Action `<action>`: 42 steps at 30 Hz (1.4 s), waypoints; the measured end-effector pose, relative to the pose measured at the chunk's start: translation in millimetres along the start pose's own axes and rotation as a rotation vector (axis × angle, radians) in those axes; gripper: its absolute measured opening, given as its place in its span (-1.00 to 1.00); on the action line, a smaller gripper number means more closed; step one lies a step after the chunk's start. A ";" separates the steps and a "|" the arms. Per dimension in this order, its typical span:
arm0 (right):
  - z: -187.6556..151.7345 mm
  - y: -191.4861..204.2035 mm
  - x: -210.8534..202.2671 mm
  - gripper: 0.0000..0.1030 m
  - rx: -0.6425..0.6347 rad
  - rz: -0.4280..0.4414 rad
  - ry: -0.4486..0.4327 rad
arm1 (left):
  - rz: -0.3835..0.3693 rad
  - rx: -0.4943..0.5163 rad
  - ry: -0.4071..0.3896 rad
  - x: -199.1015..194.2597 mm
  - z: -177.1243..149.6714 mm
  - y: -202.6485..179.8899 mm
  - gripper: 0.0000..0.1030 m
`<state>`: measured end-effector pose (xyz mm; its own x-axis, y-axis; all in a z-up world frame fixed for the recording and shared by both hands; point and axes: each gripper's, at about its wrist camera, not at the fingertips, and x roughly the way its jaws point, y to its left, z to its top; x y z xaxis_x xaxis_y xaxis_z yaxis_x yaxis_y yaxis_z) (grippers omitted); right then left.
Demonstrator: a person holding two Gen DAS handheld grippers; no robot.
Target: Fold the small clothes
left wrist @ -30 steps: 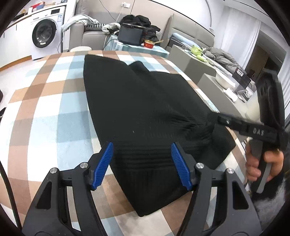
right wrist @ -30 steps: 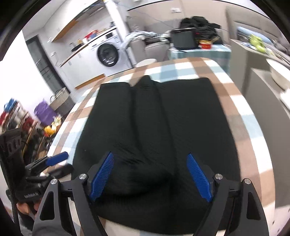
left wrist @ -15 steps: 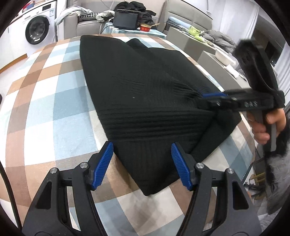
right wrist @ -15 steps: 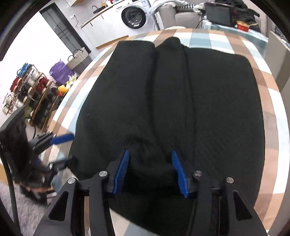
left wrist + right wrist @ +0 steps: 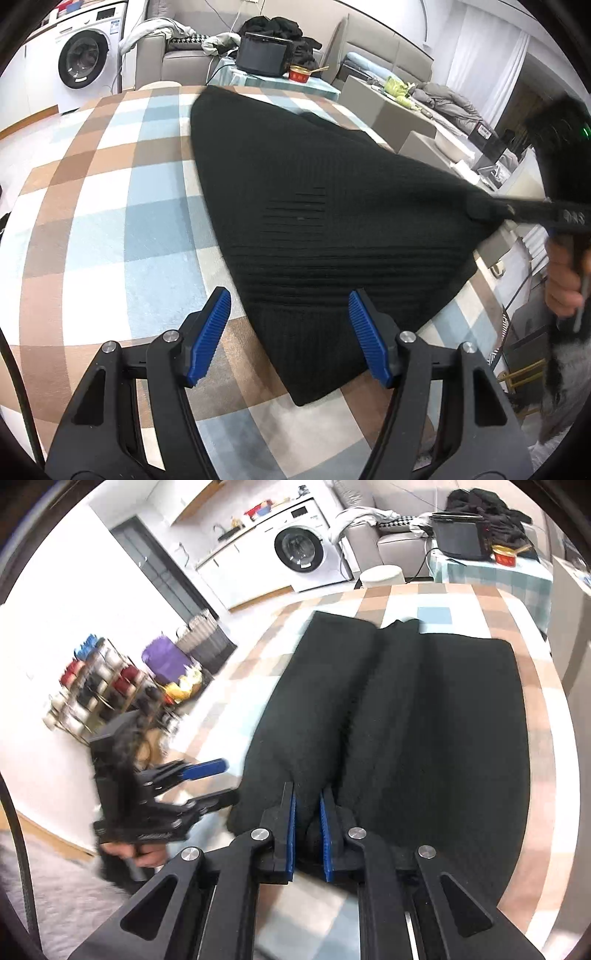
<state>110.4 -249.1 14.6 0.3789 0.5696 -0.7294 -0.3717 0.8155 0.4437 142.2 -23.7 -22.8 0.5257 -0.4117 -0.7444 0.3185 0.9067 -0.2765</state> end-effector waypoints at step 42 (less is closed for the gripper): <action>104.3 -76.1 93.6 -0.84 0.034 -0.320 -0.105 | -0.008 0.018 -0.006 14.9 12.1 6.6 0.33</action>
<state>262.5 -247.1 -33.2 0.5580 0.2907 -0.7773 -0.1925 0.9564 0.2195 161.6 -24.9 -28.3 0.5281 -0.4192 -0.7384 0.3367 0.9017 -0.2712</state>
